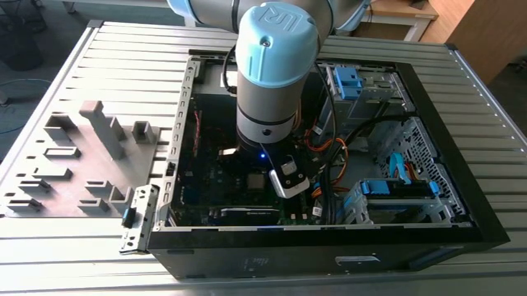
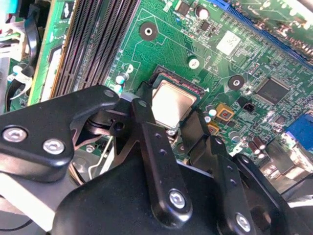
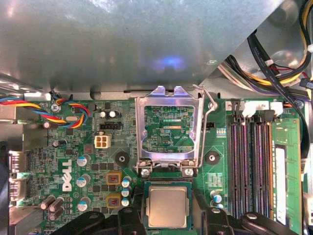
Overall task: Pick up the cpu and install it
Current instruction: 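Place the cpu into insertion slot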
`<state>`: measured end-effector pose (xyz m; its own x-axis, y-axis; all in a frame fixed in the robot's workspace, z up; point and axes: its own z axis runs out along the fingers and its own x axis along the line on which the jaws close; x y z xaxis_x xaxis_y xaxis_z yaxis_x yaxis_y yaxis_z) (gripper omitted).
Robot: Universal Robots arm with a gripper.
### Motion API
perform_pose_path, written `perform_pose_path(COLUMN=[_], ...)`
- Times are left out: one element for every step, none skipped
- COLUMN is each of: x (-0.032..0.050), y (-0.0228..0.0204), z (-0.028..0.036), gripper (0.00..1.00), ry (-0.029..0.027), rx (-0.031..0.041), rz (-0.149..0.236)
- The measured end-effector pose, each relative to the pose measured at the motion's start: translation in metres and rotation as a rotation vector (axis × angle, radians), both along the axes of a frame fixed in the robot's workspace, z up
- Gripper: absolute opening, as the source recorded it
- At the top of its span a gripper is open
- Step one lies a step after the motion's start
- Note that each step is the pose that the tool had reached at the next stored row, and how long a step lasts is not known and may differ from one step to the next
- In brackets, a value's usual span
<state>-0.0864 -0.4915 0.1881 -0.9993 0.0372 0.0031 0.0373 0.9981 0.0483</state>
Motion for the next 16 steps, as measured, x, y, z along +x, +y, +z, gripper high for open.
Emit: perform_pose_path(x=[0.0000,0.0000,0.0000,0.0000,0.0000,0.0001,0.0001,0.0001,0.0000,0.0000,0.0000,0.0000,0.0000,0.0000,0.0000,0.0000], y=[0.0000,0.0000,0.0000,0.0000,0.0000,0.0001,0.0001,0.0001,0.0001,0.0000,0.0000,0.0000,0.0000,0.0000,0.0000,0.0000], z=[0.0000,0.0000,0.0000,0.0000,0.0003,0.0007,0.0010,0.0014,0.0014,0.0016,0.0017,0.0017,0.0017,0.0017,0.0017,0.0017], gripper=[0.47,0.47,0.47,0.47,0.47,0.47,0.47,0.47,0.47,0.47,0.47,0.47,0.47,0.47,0.47,0.47], ry=[0.0001,0.0001,0.0002,0.0003,0.0002,0.0001,0.0000,0.0001,0.0003,0.0005,0.0007,0.0007,0.0006,0.0006,0.0006,0.0006], rx=[0.0000,0.0000,0.0000,0.0000,0.0003,0.0006,0.0008,0.0007,0.0006,0.0002,0.0001,0.0000,0.0000,0.0001,0.0000,0.0000], rz=[0.000,0.000,0.000,0.000,0.000,0.000,0.000,0.000,0.000,0.000,0.000,0.001,0.001,0.002,0.002,0.004])
